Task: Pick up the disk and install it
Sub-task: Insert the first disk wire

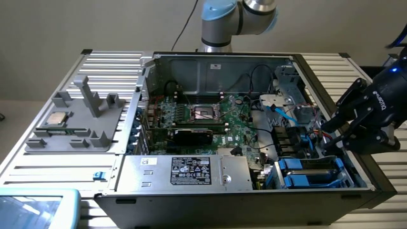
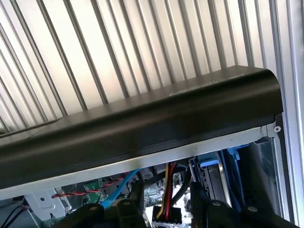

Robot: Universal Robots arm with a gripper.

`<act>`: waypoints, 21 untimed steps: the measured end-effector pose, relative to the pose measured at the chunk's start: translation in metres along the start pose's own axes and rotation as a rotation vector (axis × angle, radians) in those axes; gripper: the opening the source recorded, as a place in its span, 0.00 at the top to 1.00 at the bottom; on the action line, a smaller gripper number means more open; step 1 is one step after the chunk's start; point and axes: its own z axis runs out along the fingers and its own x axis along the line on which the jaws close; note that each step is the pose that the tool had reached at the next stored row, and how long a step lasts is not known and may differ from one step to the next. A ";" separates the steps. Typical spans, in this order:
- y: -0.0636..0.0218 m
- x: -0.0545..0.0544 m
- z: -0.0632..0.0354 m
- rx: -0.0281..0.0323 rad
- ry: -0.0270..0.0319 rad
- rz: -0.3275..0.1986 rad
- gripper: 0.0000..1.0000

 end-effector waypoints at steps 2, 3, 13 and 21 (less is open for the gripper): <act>0.0005 0.000 0.0019 0.0028 0.0022 0.011 0.51; 0.0006 0.000 0.0025 0.0042 0.0026 0.014 0.51; 0.0017 0.000 0.0057 0.0102 0.0041 0.027 0.67; 0.0017 0.000 0.0057 0.0102 0.0041 0.027 0.77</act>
